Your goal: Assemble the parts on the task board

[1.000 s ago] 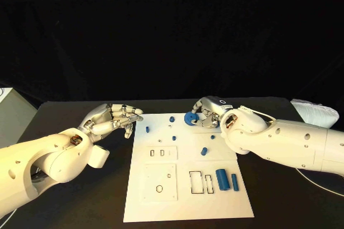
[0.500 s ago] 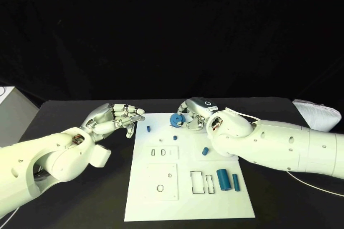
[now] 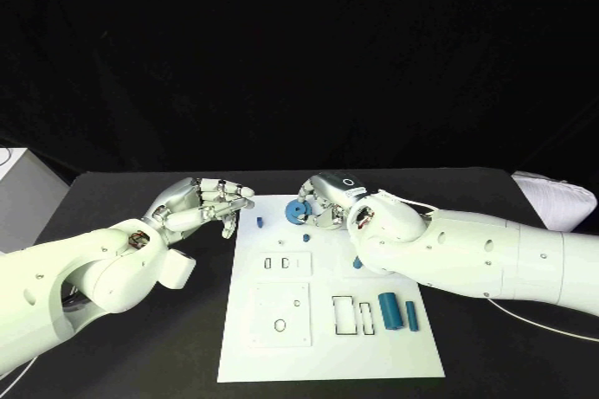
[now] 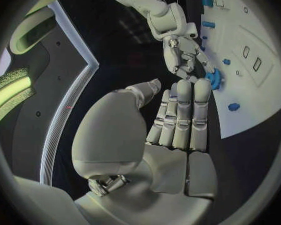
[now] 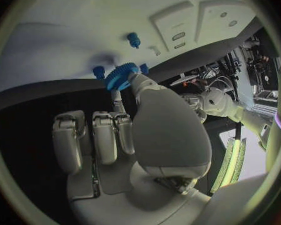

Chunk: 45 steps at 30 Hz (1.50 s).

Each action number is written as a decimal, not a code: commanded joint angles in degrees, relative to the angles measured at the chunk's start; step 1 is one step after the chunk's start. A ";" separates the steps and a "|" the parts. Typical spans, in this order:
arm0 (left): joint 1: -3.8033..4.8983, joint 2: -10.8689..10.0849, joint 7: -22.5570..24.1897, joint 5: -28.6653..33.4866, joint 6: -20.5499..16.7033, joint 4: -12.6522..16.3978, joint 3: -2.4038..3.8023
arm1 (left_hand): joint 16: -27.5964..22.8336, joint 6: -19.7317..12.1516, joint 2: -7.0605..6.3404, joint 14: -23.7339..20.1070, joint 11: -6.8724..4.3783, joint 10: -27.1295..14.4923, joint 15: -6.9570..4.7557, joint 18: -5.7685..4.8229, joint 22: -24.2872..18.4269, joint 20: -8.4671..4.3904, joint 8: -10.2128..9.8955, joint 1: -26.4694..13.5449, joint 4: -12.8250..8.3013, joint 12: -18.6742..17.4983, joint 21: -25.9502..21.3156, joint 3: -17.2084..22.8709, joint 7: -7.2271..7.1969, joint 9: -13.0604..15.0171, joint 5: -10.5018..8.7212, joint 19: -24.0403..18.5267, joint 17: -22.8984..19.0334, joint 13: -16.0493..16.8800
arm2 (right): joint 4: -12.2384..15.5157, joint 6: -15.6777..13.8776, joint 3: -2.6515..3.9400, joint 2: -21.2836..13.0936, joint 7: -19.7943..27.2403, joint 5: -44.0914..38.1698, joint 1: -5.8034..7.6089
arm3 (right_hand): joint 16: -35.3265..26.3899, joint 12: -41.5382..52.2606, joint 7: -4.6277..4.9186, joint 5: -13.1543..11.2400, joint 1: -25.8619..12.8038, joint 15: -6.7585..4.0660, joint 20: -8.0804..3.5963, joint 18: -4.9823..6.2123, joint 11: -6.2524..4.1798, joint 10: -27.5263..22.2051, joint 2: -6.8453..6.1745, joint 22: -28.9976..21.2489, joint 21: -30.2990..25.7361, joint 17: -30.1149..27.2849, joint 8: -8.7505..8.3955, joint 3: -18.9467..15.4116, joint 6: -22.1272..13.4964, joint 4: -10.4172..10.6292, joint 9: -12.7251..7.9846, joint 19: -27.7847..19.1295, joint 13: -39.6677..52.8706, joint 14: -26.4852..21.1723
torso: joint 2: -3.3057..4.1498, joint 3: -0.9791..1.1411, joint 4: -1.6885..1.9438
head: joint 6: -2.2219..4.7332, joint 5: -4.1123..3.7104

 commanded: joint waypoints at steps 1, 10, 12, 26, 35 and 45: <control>0.05 0.18 0.25 -0.15 1.06 0.08 0.04 | -0.13 -0.32 0.28 -0.04 0.01 -0.32 0.12 -0.34 0.05 -0.01 0.13 0.30 0.03 -0.34 0.28 0.27 0.02 0.05 -0.08 -0.37 0.05 0.05 | -0.45 1.17 -0.06 0.38 -0.22 -1.19 -0.25 | 0.20 0.26 0.00 -0.20 0.07 -0.33 -0.53 -0.38 -0.35 6.09 -0.43 15.08 0.26 10.08 0.25 0.33 0.25 0.19 0.06 6.00 15.06 4.97 | 0.02 0.05 -0.05 | -0.09 0.10; 0.05 0.29 0.24 -0.17 1.09 -0.02 0.04 | -0.13 -0.32 0.28 -0.04 0.01 -0.32 0.12 -0.34 0.05 -0.01 0.13 0.30 0.03 -0.34 0.28 0.27 0.02 0.05 -0.08 -0.37 0.05 0.05 | -1.81 2.09 -0.20 1.38 -0.45 -1.21 -0.74 | 0.16 0.26 0.01 -0.27 -0.01 -0.32 -0.53 -0.38 -0.35 6.09 -0.47 15.08 0.26 9.95 0.21 0.35 0.22 0.22 0.04 6.00 15.06 4.95 | -0.01 0.05 0.03 | -0.37 0.13; 0.05 0.32 0.23 -0.17 1.11 -0.04 0.04 | -0.13 -0.32 0.28 -0.04 0.01 -0.32 0.12 -0.34 0.05 -0.01 0.13 0.30 0.03 -0.34 0.28 0.27 0.02 0.05 -0.08 -0.37 0.05 0.05 | -2.02 2.30 -0.21 1.50 -0.49 -1.22 -0.80 | 0.16 0.26 0.01 -0.27 -0.01 -0.32 -0.53 -0.38 -0.35 6.09 -0.47 15.08 0.26 9.95 0.21 0.35 0.22 0.22 0.04 6.00 15.06 4.95 | -0.03 0.06 0.02 | -0.39 0.13; 0.05 0.41 0.19 -0.17 1.16 -0.17 0.04 | -0.13 -0.32 0.28 -0.04 0.01 -0.32 0.12 -0.34 0.05 -0.01 0.13 0.30 0.03 -0.34 0.28 0.27 0.02 0.05 -0.08 -0.37 0.05 0.05 | -3.49 2.93 -0.30 2.22 -1.21 -1.30 -1.04 | 0.04 0.07 0.10 -0.65 -0.53 -0.26 -0.53 -0.38 -0.30 5.94 -0.69 15.08 0.26 9.60 -0.07 0.45 -0.06 0.40 -0.12 6.00 14.87 4.87 | -0.06 0.09 -0.11 | -0.47 0.17; 0.05 0.37 0.16 -0.17 1.14 -0.19 0.04 | -0.13 -0.32 0.28 -0.04 0.01 -0.32 0.12 -0.34 0.05 -0.01 0.13 0.30 0.03 -0.34 0.28 0.27 0.02 0.05 -0.08 -0.37 0.05 0.05 | -3.88 2.37 -0.31 2.48 0.69 0.48 -1.08 | -0.16 -1.04 0.78 -5.51 -6.83 0.46 0.08 -0.38 0.36 5.05 -0.99 15.08 0.26 9.19 -1.85 -2.48 -2.20 0.84 -0.86 6.00 13.87 4.76 | -0.05 0.07 -0.17 | -0.53 0.15; 0.05 0.25 0.10 -0.17 1.08 -0.18 0.04 | -0.13 -0.32 0.28 -0.04 0.01 -0.32 0.12 -0.34 0.05 -0.01 0.13 0.30 0.03 -0.34 0.28 0.27 0.02 0.05 -0.08 -0.37 0.05 0.05 | -3.94 3.11 -0.32 2.21 1.91 2.00 -1.08 | -0.09 -1.46 1.39 -7.32 -13.26 1.06 0.69 -0.38 0.93 4.71 0.11 15.08 0.26 9.49 -3.55 -8.41 -3.66 1.13 -1.35 6.00 13.55 4.83 | -0.05 0.08 -0.17 | -0.55 0.13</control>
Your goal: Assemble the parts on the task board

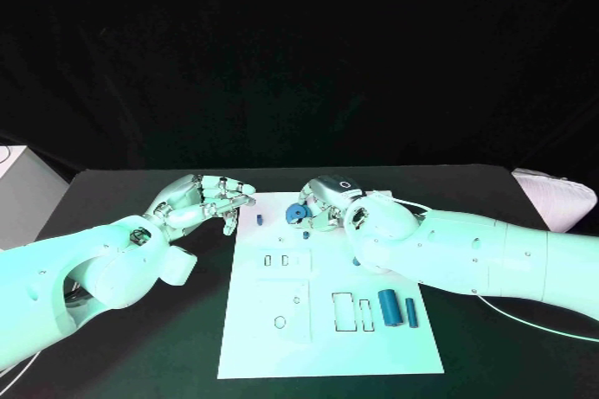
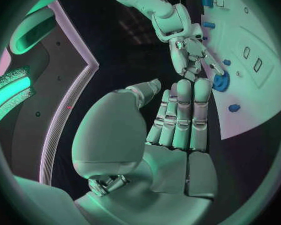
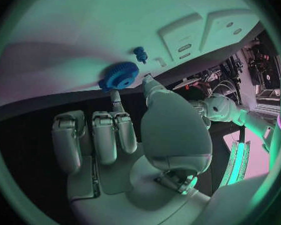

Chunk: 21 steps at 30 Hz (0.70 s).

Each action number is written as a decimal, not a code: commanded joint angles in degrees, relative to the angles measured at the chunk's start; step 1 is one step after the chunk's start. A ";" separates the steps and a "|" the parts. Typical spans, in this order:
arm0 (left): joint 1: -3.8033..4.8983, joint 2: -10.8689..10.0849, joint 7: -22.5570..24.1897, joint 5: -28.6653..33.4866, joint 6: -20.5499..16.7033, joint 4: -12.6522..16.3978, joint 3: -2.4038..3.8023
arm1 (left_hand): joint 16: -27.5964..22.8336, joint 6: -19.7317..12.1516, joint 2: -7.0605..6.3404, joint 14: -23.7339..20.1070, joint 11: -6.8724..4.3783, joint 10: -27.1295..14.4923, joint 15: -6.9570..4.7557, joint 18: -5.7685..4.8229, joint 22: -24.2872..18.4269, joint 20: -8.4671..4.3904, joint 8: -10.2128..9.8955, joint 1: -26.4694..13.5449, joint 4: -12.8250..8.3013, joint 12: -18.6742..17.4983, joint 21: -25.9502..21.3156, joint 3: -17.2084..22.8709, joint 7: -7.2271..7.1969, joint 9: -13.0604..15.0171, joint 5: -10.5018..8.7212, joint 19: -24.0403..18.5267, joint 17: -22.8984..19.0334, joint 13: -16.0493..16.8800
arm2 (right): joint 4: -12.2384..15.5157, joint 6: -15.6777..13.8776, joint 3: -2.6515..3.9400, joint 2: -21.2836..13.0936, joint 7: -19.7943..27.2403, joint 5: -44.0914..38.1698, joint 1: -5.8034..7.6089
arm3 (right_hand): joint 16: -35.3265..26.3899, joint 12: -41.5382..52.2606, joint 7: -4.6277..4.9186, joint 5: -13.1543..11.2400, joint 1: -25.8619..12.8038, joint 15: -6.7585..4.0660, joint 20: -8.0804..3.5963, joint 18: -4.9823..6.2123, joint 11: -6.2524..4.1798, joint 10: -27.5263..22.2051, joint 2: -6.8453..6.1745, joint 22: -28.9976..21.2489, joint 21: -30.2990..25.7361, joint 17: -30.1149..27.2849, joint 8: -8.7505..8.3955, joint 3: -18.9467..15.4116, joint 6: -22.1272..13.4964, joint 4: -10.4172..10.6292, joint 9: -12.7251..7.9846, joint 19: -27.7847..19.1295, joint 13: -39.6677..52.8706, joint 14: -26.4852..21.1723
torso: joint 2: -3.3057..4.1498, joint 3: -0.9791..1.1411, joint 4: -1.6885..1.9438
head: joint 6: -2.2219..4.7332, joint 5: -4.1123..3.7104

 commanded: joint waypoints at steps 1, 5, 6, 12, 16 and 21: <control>0.05 0.03 0.23 -0.10 0.88 0.10 0.04 | -0.13 -0.32 0.28 -0.04 0.01 -0.32 0.11 -0.34 0.07 -0.01 0.13 0.30 0.03 -0.33 0.28 0.27 0.02 0.08 -0.08 -0.37 0.07 0.08 | 0.01 1.28 -0.01 -0.13 1.59 1.21 -0.04 | -0.10 -0.19 0.02 0.24 -0.66 0.54 0.27 -0.39 0.41 4.63 0.06 15.06 0.26 9.48 -0.32 -0.51 -0.41 -0.05 -0.07 5.99 13.58 4.73 | 0.00 0.00 0.01 | -0.02 -0.02; 0.05 0.00 0.21 -0.11 0.85 0.10 0.04 | -0.13 -0.32 0.28 -0.04 0.01 -0.32 0.11 -0.34 0.07 -0.01 0.13 0.30 0.03 -0.33 0.28 0.27 0.02 0.08 -0.08 -0.37 0.07 0.08 | 0.03 2.09 -0.02 -0.25 1.85 1.82 -0.04 | -0.10 -0.12 0.02 0.54 -1.08 0.56 0.29 -0.39 0.42 4.69 0.41 15.06 0.26 9.49 -0.36 -0.64 -0.31 -0.06 -0.07 5.99 13.64 4.74 | 0.01 0.01 0.01 | -0.09 -0.04; 0.05 -0.01 0.21 -0.11 0.85 0.11 0.04 | -0.13 -0.32 0.28 -0.04 0.01 -0.32 0.11 -0.34 0.07 -0.01 0.13 0.30 0.03 -0.33 0.28 0.27 0.02 0.08 -0.08 -0.37 0.07 0.08 | 0.03 2.31 -0.02 -0.26 1.92 1.96 -0.04 | -0.09 -0.10 0.01 0.58 -1.10 0.56 0.30 -0.39 0.42 4.71 0.51 15.06 0.26 9.52 -0.35 -0.62 -0.27 -0.07 -0.07 5.99 13.66 4.74 | 0.02 0.01 0.02 | -0.11 -0.07; 0.05 -0.02 0.18 -0.13 0.80 0.12 0.04 | -0.13 -0.32 0.28 -0.04 0.01 -0.32 0.11 -0.34 0.07 -0.01 0.13 0.30 0.03 -0.33 0.28 0.27 0.02 0.08 -0.08 -0.37 0.07 0.08 | -0.05 4.44 -0.07 -0.29 2.21 2.91 -0.04 | -0.03 0.02 -0.06 0.77 -1.44 0.51 0.29 -0.39 0.36 4.81 1.50 15.06 0.26 9.69 -0.33 -0.30 0.11 -0.08 -0.02 5.99 13.78 4.78 | -0.01 0.02 0.02 | -0.25 -0.11; 0.05 -0.05 0.17 -0.15 0.77 0.14 0.04 | -0.18 -0.33 0.24 -0.04 0.04 -0.30 0.13 -0.34 0.22 0.01 0.14 0.16 -0.18 -0.33 0.50 0.55 0.06 0.14 -0.10 -0.50 0.13 0.11 | -0.09 5.64 -0.11 -0.39 2.11 3.23 -0.04 | -0.02 0.04 -0.10 0.79 -2.04 0.48 0.27 -0.39 0.33 4.82 1.97 15.06 0.26 9.72 -0.36 -0.22 0.26 -0.07 -0.01 5.99 13.79 4.79 | 0.00 0.02 0.01 | -0.32 -0.10; 0.05 -0.10 0.15 -0.16 0.74 0.17 0.04 | -0.18 -0.33 0.24 -0.04 0.04 -0.30 0.13 -0.34 0.22 0.01 0.14 0.16 -0.18 -0.33 0.50 0.55 0.06 0.14 -0.10 -0.50 0.13 0.11 | 0.00 6.47 -0.15 -0.62 1.94 3.50 -0.04 | -0.03 0.11 -0.11 0.80 -2.39 0.47 0.26 -0.39 0.32 4.88 2.12 15.06 0.26 9.71 -0.39 -0.22 0.29 -0.07 -0.02 5.99 13.86 4.79 | 0.00 0.02 0.01 | -0.37 -0.12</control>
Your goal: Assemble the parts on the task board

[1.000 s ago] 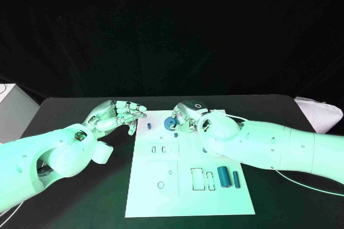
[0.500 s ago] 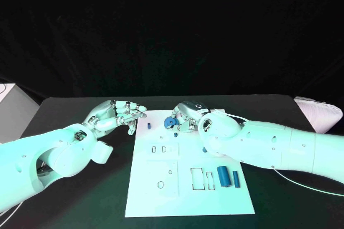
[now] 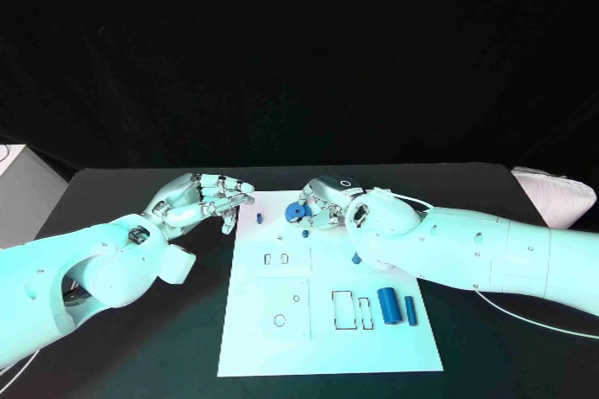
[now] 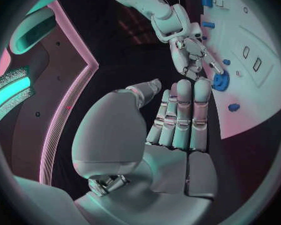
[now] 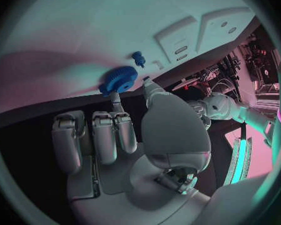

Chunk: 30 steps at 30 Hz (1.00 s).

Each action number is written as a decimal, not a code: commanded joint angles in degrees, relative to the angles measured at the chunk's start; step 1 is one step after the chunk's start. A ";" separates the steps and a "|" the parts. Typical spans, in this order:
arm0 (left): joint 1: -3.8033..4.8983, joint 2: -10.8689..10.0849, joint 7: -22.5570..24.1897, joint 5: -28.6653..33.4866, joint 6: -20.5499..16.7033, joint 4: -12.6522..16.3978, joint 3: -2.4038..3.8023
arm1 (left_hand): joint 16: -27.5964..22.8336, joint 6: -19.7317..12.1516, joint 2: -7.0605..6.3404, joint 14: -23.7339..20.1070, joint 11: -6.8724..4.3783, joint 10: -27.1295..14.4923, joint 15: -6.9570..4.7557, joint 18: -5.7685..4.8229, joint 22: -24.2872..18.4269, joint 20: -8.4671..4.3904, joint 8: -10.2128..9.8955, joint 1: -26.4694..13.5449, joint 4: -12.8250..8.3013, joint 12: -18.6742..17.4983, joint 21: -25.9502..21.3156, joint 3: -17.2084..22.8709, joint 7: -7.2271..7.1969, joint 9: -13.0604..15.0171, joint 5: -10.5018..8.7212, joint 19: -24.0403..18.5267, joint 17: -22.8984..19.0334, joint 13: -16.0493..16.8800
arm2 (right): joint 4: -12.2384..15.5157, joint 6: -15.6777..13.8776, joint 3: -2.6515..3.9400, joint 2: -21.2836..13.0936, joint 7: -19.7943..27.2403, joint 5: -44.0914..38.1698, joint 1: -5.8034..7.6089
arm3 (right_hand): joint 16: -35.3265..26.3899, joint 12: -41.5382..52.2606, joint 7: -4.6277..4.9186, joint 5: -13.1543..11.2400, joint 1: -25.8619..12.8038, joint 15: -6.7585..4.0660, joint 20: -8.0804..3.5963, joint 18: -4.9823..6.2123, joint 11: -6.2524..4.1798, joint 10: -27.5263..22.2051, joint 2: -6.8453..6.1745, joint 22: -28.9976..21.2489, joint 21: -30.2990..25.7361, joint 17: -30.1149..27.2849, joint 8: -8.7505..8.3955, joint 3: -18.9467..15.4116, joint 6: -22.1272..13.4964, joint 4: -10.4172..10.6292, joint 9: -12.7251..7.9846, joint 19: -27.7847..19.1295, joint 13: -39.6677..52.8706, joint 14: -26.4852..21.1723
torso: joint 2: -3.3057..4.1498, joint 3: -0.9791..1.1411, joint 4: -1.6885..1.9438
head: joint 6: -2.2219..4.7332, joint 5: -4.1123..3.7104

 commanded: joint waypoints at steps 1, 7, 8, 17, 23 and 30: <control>0.05 0.02 0.25 -0.14 0.74 0.15 0.04 | -0.18 -0.33 0.24 -0.04 0.04 -0.30 0.13 -0.35 0.05 0.01 0.14 0.16 0.06 -0.33 0.21 0.31 0.06 0.05 -0.10 -0.50 0.05 0.05 | 0.06 3.72 -0.28 -0.22 0.31 0.75 -0.32 | -0.03 0.11 -0.09 0.24 -0.45 0.48 0.27 -0.39 0.33 4.88 0.17 15.07 0.26 9.66 -0.15 0.17 0.50 0.01 0.06 5.99 13.87 4.79 | 0.00 -0.01 0.00 | -0.05 -0.03; 0.05 -0.02 0.25 -0.16 0.74 0.12 0.04 | -0.18 -0.33 0.24 -0.04 0.04 -0.30 0.13 -0.35 0.05 0.01 0.14 0.16 0.06 -0.33 0.21 0.31 0.06 0.05 -0.10 -0.50 0.05 0.05 | 0.36 3.63 -0.30 -0.67 -0.16 0.48 -0.33 | 0.01 0.18 -0.11 0.39 -0.73 0.47 0.26 -0.39 0.30 4.94 0.41 15.07 0.26 9.76 -0.15 0.25 0.60 -0.02 0.07 5.99 13.93 4.81 | -0.02 0.00 0.04 | -0.10 -0.02; 0.05 -0.03 0.24 -0.16 0.74 0.12 0.04 | -0.18 -0.33 0.24 -0.04 0.04 -0.30 0.13 -0.35 0.05 0.01 0.14 0.16 0.06 -0.33 0.21 0.31 0.06 0.05 -0.10 -0.50 0.05 0.05 | 0.39 3.64 -0.30 -0.75 -0.24 0.43 -0.33 | 0.01 0.18 -0.11 0.39 -0.73 0.47 0.26 -0.39 0.30 4.94 0.41 15.07 0.26 9.76 -0.15 0.25 0.60 -0.02 0.07 5.99 13.93 4.81 | -0.03 -0.01 0.06 | -0.13 -0.02; 0.05 -0.05 0.25 -0.17 0.76 0.05 0.03 | -0.18 -0.33 0.24 -0.04 0.04 -0.30 0.13 -0.35 0.05 0.01 0.14 0.16 0.06 -0.33 0.21 0.31 0.06 0.05 -0.10 -0.50 0.05 0.05 | 1.21 2.92 -0.31 -1.55 -0.64 -0.12 -0.39 | 0.02 0.24 -0.21 1.23 -0.87 0.42 0.22 -0.39 0.24 4.99 0.70 15.07 0.26 9.82 -0.09 0.55 0.95 -0.11 0.11 5.99 13.98 4.82 | 0.01 0.01 0.05 | -0.19 0.00; 0.04 -0.08 0.24 -0.17 0.76 0.00 0.03 | -0.20 -0.38 0.21 -0.04 0.06 -0.33 0.14 -0.35 0.09 0.01 0.12 0.13 -0.05 -0.35 0.29 0.43 0.10 0.06 -0.10 -0.57 0.07 0.06 | 2.35 -0.14 -0.31 -2.47 -0.50 -0.71 -0.49 | 0.00 0.28 -0.25 2.38 -0.72 0.37 0.17 -0.39 0.18 5.02 0.70 15.07 0.26 9.76 -0.15 0.86 1.09 -0.16 0.11 5.99 14.02 4.81 | -0.01 0.01 0.04 | -0.19 -0.03; 0.03 -0.09 0.28 -0.17 0.75 -0.24 0.03 | -0.20 -0.38 0.21 -0.04 0.06 -0.33 0.14 -0.35 0.09 0.01 0.12 0.13 -0.05 -0.35 0.29 0.43 0.10 0.06 -0.10 -0.57 0.07 0.06 | 5.50 -5.05 -0.13 -5.58 0.57 -0.60 -0.47 | -0.03 0.21 -0.30 3.23 -0.13 0.30 0.12 -0.39 0.14 4.98 0.68 15.07 0.26 9.71 -0.18 1.33 1.29 -0.28 0.12 5.99 13.97 4.80 | -0.14 -0.01 0.04 | -0.03 -0.05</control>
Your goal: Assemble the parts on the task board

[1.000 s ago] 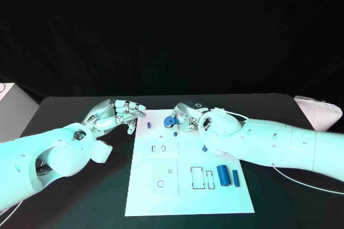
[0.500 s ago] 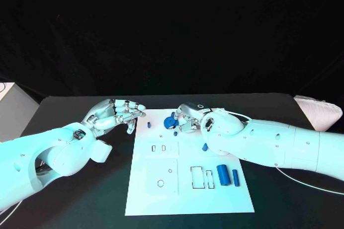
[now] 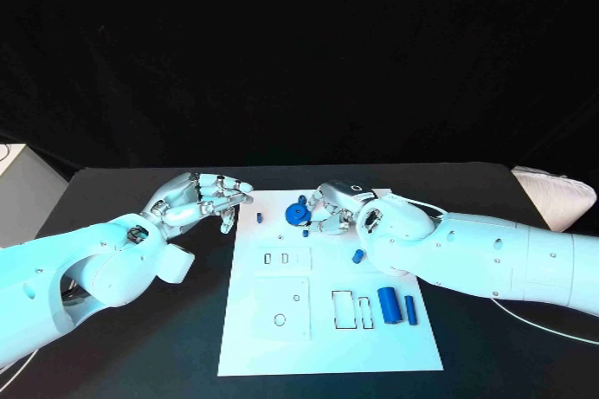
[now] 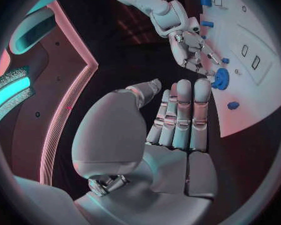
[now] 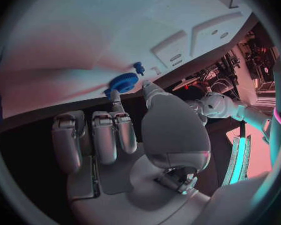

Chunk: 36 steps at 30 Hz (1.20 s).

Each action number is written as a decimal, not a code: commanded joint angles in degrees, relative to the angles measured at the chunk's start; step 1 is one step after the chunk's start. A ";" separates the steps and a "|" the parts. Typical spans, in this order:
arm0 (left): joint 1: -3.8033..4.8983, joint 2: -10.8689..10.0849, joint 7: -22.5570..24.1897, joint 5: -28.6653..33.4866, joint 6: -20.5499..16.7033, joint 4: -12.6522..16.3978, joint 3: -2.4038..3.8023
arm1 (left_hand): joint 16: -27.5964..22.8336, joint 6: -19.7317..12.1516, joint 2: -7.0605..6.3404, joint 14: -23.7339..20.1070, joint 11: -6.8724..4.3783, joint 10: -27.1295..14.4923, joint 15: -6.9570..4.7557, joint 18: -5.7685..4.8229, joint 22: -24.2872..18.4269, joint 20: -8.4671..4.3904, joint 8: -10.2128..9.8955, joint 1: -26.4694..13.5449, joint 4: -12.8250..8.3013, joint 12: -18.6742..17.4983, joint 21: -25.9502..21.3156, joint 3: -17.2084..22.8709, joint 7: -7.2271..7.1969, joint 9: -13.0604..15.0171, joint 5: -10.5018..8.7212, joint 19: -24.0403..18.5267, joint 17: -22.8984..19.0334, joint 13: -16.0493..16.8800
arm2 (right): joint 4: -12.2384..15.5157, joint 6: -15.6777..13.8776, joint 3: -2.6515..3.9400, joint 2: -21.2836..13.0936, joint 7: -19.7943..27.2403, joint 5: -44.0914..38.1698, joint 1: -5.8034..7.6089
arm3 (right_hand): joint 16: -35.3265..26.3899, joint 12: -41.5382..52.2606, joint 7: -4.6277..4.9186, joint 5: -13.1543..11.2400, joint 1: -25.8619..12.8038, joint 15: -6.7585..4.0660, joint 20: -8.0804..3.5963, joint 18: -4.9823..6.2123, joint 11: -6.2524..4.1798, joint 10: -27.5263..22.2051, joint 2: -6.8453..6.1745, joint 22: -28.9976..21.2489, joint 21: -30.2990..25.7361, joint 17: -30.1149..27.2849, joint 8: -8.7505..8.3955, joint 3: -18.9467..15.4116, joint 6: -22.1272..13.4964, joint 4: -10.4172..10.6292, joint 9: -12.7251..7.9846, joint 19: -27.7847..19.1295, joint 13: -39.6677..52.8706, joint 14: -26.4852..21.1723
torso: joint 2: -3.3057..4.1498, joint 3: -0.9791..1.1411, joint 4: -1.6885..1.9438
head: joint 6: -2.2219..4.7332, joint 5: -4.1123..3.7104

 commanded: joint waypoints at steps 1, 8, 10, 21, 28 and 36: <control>0.03 0.05 0.37 -0.12 0.75 -0.07 0.03 | -0.20 -0.38 0.21 -0.04 0.06 -0.32 0.14 -0.34 0.05 0.01 0.12 0.13 -0.05 -0.35 0.30 0.43 0.09 0.08 -0.10 -0.57 0.09 0.07 | 1.86 -5.16 0.22 -1.84 1.40 -0.08 0.11 | -0.04 0.20 -0.28 0.33 0.74 0.28 0.11 -0.39 0.13 4.97 0.10 15.09 0.26 9.69 -0.08 0.56 0.22 0.01 -0.02 5.99 13.93 4.78 | -0.14 0.00 -0.04 | 0.12 -0.02; 0.03 0.00 0.49 -0.12 0.65 -0.38 0.03 | -0.51 -0.49 0.13 -0.38 0.15 -0.43 0.21 0.02 -1.83 0.06 0.07 -0.05 -0.21 -0.41 -0.74 0.66 0.16 0.11 -0.10 -2.10 0.03 0.08 | 5.38 -7.75 0.50 -7.95 12.09 11.57 1.22 | -0.77 -1.53 -0.01 -2.37 6.52 0.42 0.15 -0.39 0.33 3.61 -0.90 15.09 0.26 7.99 -0.94 2.88 -0.44 -0.67 -0.26 5.99 12.56 4.34 | -0.22 0.05 -0.33 | 0.92 -0.25; 0.02 -0.09 0.55 -0.12 0.67 -0.41 0.02 | -1.58 -0.57 0.02 -1.42 0.23 -0.51 0.34 0.71 -5.51 0.16 0.04 -0.31 -0.45 -0.44 -3.04 1.00 0.26 0.18 -0.13 -5.15 -0.31 0.11 | 6.00 -7.44 0.53 -9.99 15.86 15.69 1.48 | -0.71 -1.71 0.05 -2.85 8.53 0.47 0.23 -0.38 0.39 3.46 -1.38 15.07 0.24 8.26 -1.04 3.14 -0.42 -1.13 -0.26 5.98 12.43 4.39 | -0.31 0.11 -0.68 | 1.13 -0.20; -0.01 -0.05 0.69 -0.11 1.02 -0.59 0.00 | -1.96 -0.59 0.03 -1.64 0.25 -0.54 0.37 0.84 -6.26 0.20 0.05 -0.43 -0.58 -0.45 -3.56 1.15 0.27 0.22 -0.12 -5.88 -0.44 0.12 | 3.23 -3.46 0.52 -19.14 26.53 23.70 1.80 | -0.27 -2.52 0.21 -2.27 15.16 0.59 0.36 -0.34 0.52 2.80 -3.63 14.95 0.09 9.69 -1.66 3.05 -0.84 -3.37 -0.38 5.90 11.84 4.67 | -0.48 0.30 -1.13 | 1.21 -1.15; -0.05 0.16 0.70 -0.13 1.29 -0.92 -0.02 | -1.96 -0.59 0.03 -1.64 0.25 -0.54 0.37 0.84 -6.26 0.20 0.05 -0.43 -0.58 -0.45 -3.56 1.15 0.27 0.22 -0.12 -5.88 -0.44 0.12 | -0.45 -2.91 0.45 -20.19 28.36 21.73 0.87 | -0.03 -3.63 0.40 -2.77 17.26 0.84 0.55 -0.21 0.69 1.88 -4.43 14.57 -0.39 10.44 -2.62 1.00 -2.73 -3.16 -0.76 5.64 11.02 4.81 | -0.37 0.64 -1.22 | 1.10 -1.05; -0.11 0.31 0.69 -0.38 1.52 -1.30 -0.04 | -1.96 -0.59 0.03 -1.64 0.25 -0.54 0.37 0.84 -6.26 0.20 0.05 -0.43 -0.58 -0.45 -3.56 1.15 0.27 0.22 -0.12 -5.88 -0.44 0.12 | -3.82 -2.80 0.41 -18.98 28.00 19.90 -0.16 | 0.05 -4.01 0.69 -3.12 18.91 1.07 0.75 -0.23 0.93 1.56 -4.31 14.63 -0.33 10.75 -2.72 -1.59 -4.45 -1.64 -1.10 5.68 10.74 4.87 | -0.35 0.51 -1.00 | 0.79 -1.16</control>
